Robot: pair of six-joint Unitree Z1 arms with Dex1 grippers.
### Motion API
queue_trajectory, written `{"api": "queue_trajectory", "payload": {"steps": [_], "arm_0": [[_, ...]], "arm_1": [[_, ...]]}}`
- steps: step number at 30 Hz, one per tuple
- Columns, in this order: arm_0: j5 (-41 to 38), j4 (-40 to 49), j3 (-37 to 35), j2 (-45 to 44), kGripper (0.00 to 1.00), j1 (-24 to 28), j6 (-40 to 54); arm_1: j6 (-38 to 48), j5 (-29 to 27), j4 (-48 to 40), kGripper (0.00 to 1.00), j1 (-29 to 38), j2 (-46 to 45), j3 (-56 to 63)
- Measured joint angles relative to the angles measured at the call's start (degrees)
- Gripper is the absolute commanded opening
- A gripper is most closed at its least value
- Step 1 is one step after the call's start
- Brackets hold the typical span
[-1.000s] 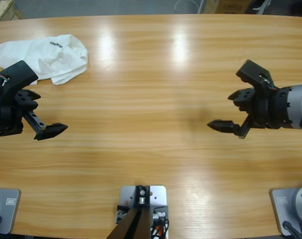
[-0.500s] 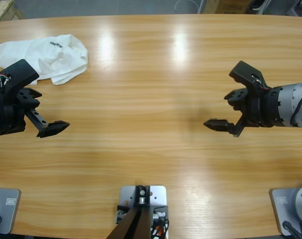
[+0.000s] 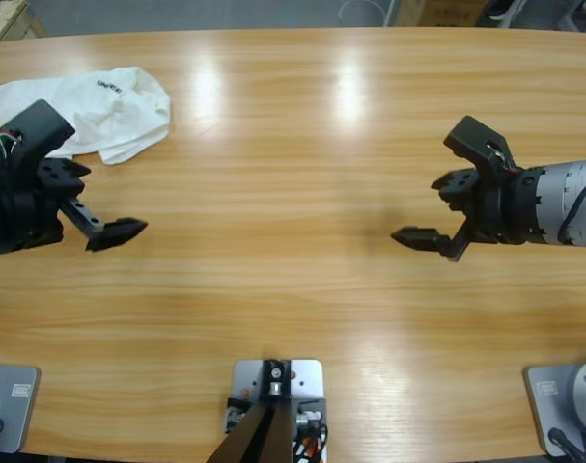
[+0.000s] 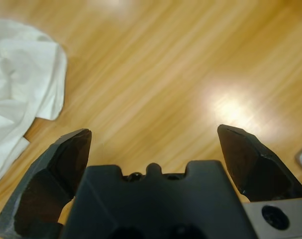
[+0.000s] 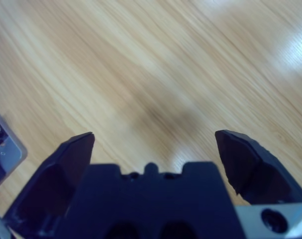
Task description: Fold clothes
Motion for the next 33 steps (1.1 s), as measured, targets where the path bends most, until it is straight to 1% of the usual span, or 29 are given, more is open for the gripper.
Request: {"api": "queue_trajectory", "payload": {"steps": [1, 2, 4, 5, 7, 9, 13, 15, 21, 24, 28, 33], "arm_0": [[-3.25, -0.44, 0.52, -0.28, 1.0, 0.82, -0.07], [-9.1, -0.79, 1.27, -1.11, 1.0, 3.03, 0.66], [-22.23, -2.26, 2.95, -3.73, 1.0, 9.83, 3.25], [-26.62, -3.39, 4.11, -5.0, 1.0, 12.69, 4.54], [-31.42, -5.63, 5.77, -6.35, 1.0, 15.9, 6.4], [-33.47, -7.73, 7.27, -6.65, 1.0, 17.06, 7.38], [-34.08, -10.92, 9.49, -6.65, 1.0, 17.78, 8.99], [-33.84, -11.37, 9.81, -6.65, 1.0, 17.82, 11.25], [-30.36, -11.71, 9.82, -7.03, 1.0, 17.52, 15.25], [-28.21, -11.71, 9.82, -7.21, 1.0, 16.08, 16.41], [-24.38, -11.7, 9.82, -7.21, 1.0, 12.87, 16.71], [-19.31, -11.7, 9.82, -7.11, 1.0, 10.52, 16.71]], "arm_1": [[0.0, -0.24, -0.11, 1.0, 0.0, 0.0, 0.15], [0.0, -0.57, -0.18, 1.0, 0.0, 0.0, 0.26], [0.0, -1.01, -0.45, 1.0, 0.0, -0.01, 0.52], [0.0, -1.08, -0.71, 1.0, 0.0, -0.03, 0.66], [0.0, -1.15, -1.33, 1.0, 0.02, -0.04, 0.88], [0.0, -1.17, -1.71, 1.0, 0.04, -0.04, 1.07], [0.0, -1.18, -2.49, 1.0, 0.05, -0.04, 1.59], [0.0, -1.18, -2.62, 1.0, 0.05, -0.03, 1.71], [0.0, -1.18, -2.82, 1.0, 0.05, -0.03, 1.78], [0.0, -1.18, -2.91, 1.0, 0.05, -0.03, 1.81], [0.0, -1.18, -2.91, 1.0, 0.05, -0.03, 1.87], [-0.01, -1.18, -2.91, 1.0, 0.05, -0.03, 1.96]]}}
